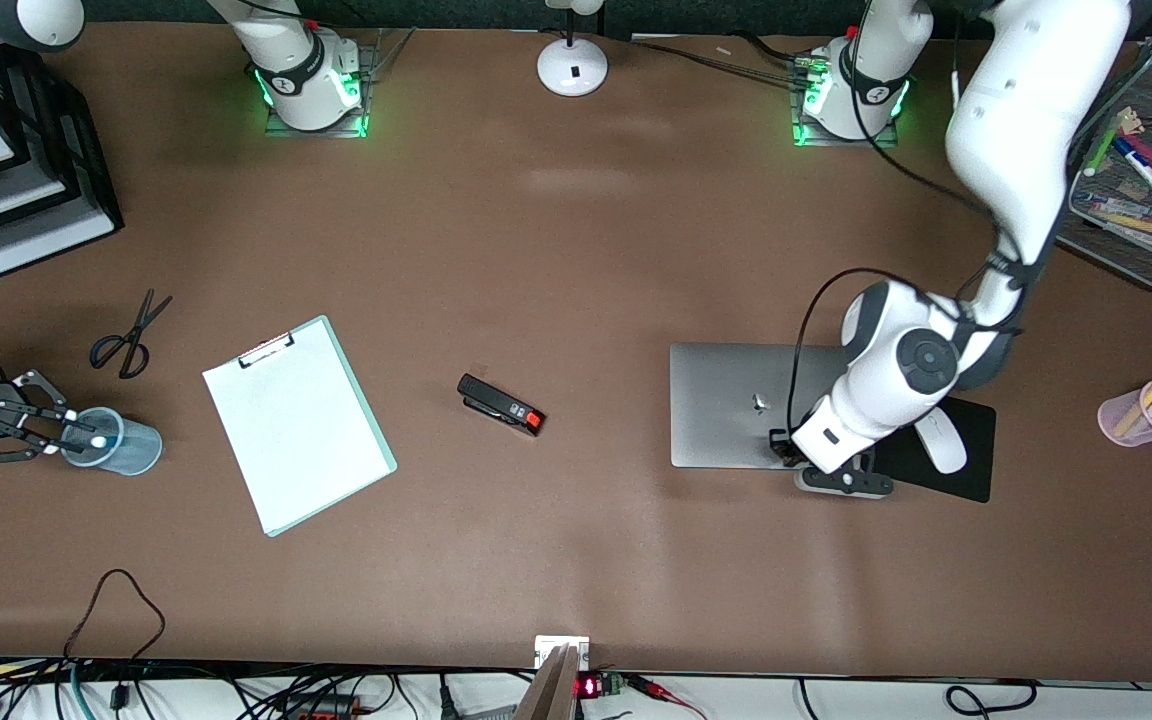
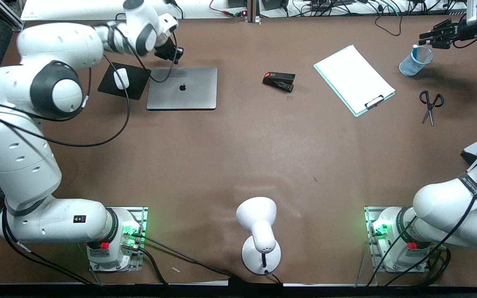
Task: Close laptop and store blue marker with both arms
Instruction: 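Push the laptop lid shut with the left gripper while the right gripper carries the marker, then drop the marker into the pen cup while the left gripper withdraws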
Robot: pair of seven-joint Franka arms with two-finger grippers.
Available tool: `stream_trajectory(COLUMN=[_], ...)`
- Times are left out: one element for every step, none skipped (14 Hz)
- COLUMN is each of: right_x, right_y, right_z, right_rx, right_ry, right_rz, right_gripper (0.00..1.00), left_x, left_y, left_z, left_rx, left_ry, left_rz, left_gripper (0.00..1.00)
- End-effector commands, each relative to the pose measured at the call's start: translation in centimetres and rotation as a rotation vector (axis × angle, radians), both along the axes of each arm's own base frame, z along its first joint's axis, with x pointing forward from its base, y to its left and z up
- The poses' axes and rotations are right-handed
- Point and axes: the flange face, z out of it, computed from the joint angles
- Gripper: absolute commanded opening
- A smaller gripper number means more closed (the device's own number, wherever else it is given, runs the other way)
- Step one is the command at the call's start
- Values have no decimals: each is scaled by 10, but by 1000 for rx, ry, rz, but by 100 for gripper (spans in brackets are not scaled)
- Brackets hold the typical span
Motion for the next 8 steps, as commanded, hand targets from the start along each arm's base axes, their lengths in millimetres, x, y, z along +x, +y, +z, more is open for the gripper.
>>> stream_trajectory(right_x=[1,2,6,9,14,19,22,25], right_y=[-2,2,12,24,40,54,64,74], right_z=[14,22,31,43,52,59,61,68], right_rx=[11,-23,-54,-72,-103,-135,-151,-171], right_ry=[59,134,213,282,347,406,467,517], right_rz=[-36,-55,-89,-128,-156,-194,-246,-289], right_gripper=[100,100,100,100,100,100,100,100], left_x=[-23,-29,-33,-36,-38,-36,-39,-40], left_y=[4,7,11,18,24,28,32,36], left_z=[86,105,129,146,168,188,207,229], left_rx=[97,116,133,147,152,157,165,167], left_ry=[49,65,79,101,109,116,139,157], left_rz=[-78,-104,-121,-126,-140,-150,-163,-171], left_gripper=[0,4,15,30,63,93,100,100])
